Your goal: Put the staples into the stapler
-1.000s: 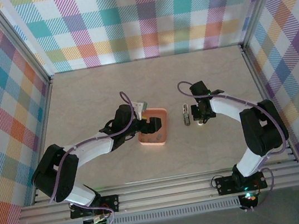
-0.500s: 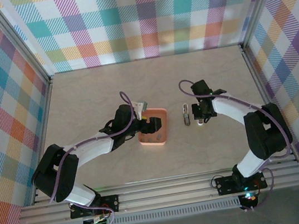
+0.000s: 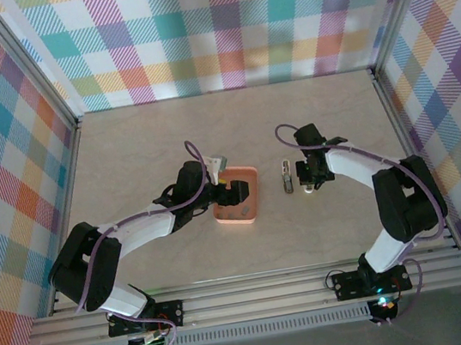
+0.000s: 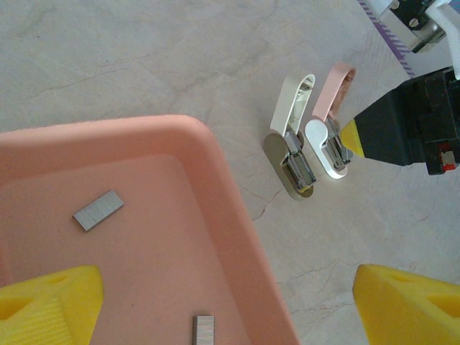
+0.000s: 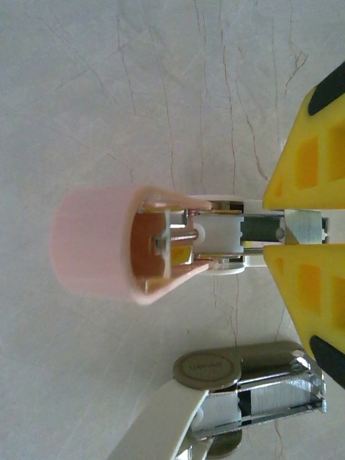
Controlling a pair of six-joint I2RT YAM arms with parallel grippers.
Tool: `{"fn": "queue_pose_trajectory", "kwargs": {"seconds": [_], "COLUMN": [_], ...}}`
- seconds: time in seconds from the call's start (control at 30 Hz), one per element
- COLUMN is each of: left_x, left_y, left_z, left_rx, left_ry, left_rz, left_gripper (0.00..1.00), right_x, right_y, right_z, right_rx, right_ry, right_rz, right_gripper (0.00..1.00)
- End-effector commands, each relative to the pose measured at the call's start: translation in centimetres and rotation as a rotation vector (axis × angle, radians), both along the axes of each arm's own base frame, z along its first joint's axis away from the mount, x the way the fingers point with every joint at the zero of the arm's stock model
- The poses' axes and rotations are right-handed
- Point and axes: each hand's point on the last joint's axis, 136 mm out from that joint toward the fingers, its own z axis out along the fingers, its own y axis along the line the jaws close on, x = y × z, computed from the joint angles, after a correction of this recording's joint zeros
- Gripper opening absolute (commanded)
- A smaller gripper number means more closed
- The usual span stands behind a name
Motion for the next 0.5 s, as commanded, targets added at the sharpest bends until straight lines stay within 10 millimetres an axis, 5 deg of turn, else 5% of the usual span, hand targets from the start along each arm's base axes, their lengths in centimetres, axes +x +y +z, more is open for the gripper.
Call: {"fn": "queue_pose_trajectory", "kwargs": {"seconds": [0.0, 0.47], "left_x": [-0.2, -0.2], "left_y": [-0.4, -0.5], "left_z": [0.8, 0.6], "left_rx": [-0.001, -0.001], "left_ry": [-0.029, -0.024], "left_rz": [-0.022, -0.025], "left_gripper": [0.89, 0.9], "right_x": [0.5, 0.7], "right_y": [0.1, 0.4], "right_z": [0.0, 2.3], "right_rx": [0.004, 0.031], "right_ry": [0.001, -0.044], "right_rz": [0.01, 0.009], "right_gripper": [0.14, 0.15]}}
